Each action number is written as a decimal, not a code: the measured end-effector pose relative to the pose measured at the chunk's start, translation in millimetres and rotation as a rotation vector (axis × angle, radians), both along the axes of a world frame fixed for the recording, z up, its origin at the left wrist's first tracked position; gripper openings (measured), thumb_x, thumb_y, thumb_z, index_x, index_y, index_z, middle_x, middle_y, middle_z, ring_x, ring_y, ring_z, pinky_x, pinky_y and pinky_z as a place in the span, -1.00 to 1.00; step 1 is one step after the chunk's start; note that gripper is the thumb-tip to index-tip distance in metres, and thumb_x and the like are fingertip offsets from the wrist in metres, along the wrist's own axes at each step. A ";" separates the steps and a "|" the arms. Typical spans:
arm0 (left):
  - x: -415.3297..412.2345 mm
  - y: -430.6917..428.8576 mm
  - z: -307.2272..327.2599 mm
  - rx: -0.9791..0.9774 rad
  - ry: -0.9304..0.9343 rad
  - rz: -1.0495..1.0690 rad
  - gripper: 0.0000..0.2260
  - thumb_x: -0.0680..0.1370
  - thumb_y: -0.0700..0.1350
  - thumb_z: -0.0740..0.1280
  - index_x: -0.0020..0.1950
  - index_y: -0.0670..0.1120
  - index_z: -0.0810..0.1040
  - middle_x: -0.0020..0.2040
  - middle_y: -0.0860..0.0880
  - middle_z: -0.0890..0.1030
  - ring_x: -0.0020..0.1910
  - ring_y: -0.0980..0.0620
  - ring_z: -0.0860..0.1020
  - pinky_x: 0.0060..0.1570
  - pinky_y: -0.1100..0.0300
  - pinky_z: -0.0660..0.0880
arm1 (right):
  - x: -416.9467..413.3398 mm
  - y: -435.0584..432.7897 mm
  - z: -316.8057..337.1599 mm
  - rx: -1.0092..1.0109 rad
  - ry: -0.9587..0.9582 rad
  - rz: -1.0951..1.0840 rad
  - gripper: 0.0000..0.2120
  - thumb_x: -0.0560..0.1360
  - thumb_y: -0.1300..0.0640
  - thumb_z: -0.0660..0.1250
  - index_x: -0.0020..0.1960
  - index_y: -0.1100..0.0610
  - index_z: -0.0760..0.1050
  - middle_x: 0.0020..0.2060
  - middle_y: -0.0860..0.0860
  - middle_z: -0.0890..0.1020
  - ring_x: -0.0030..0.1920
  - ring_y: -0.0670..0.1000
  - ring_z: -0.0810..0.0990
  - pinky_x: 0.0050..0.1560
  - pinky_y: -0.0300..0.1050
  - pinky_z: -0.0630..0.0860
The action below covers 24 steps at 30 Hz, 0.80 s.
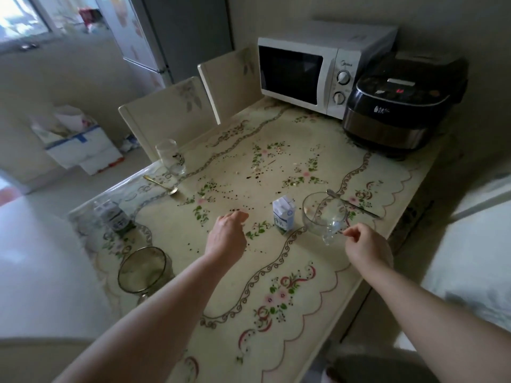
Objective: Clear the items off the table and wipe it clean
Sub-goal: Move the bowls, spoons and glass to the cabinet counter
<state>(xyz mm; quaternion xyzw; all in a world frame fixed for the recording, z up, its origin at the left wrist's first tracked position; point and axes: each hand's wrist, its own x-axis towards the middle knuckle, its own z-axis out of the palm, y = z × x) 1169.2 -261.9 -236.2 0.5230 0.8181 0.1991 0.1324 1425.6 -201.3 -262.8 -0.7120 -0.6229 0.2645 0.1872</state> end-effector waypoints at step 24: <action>106.6 64.5 -44.7 -0.002 -0.377 0.586 -0.72 0.59 -0.33 0.17 0.23 -0.12 0.52 0.12 -0.03 0.58 0.02 0.07 0.51 -0.01 0.25 0.42 | 74.1 148.6 -42.1 -0.168 -0.357 0.116 -0.67 0.51 0.20 0.25 0.25 0.00 0.43 0.16 0.08 0.52 0.17 0.09 0.41 -0.03 -0.08 0.43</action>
